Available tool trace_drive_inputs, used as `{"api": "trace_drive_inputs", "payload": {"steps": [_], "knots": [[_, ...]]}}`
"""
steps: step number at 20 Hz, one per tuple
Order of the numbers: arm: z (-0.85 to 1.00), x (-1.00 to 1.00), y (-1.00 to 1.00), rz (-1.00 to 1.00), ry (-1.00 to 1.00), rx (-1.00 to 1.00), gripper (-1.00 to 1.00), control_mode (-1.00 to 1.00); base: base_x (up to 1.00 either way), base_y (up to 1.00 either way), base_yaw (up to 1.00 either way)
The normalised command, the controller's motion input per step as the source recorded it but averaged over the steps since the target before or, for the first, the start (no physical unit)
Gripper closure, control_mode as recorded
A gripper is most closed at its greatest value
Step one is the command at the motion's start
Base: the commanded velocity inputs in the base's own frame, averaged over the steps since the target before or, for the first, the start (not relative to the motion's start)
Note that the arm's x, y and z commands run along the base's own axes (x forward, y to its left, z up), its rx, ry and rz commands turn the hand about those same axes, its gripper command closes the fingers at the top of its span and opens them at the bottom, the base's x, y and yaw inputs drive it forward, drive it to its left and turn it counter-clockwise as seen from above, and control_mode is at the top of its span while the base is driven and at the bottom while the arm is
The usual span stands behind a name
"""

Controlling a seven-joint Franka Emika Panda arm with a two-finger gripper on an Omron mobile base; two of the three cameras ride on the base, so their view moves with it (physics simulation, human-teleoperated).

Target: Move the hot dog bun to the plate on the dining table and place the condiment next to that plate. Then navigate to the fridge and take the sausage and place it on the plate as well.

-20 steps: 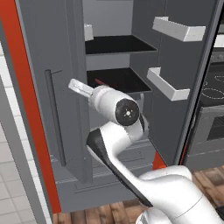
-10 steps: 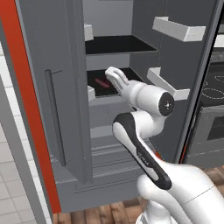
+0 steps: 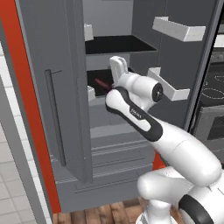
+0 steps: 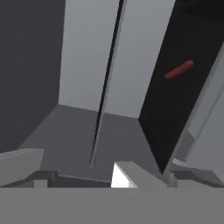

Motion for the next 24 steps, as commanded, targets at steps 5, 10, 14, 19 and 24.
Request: {"api": "trace_drive_inputs", "payload": {"steps": [5,10,14,19,24], "knots": [[0.11,0.68,0.01,0.09,0.13,0.17,-1.0,-1.0,0.0,0.0,0.0],[0.08,0.49,0.15,0.17,0.13,0.05,-1.0,-1.0,0.0,0.0,0.0],[0.02,0.23,0.36,0.27,0.11,0.0,-1.0,-1.0,0.0,0.0,0.0],[0.02,0.09,0.43,0.3,0.05,0.0,-1.0,-1.0,0.0,0.0,0.0],[0.14,-0.02,0.52,0.17,0.0,0.0,-1.0,-1.0,0.0,0.0,0.0]]}}
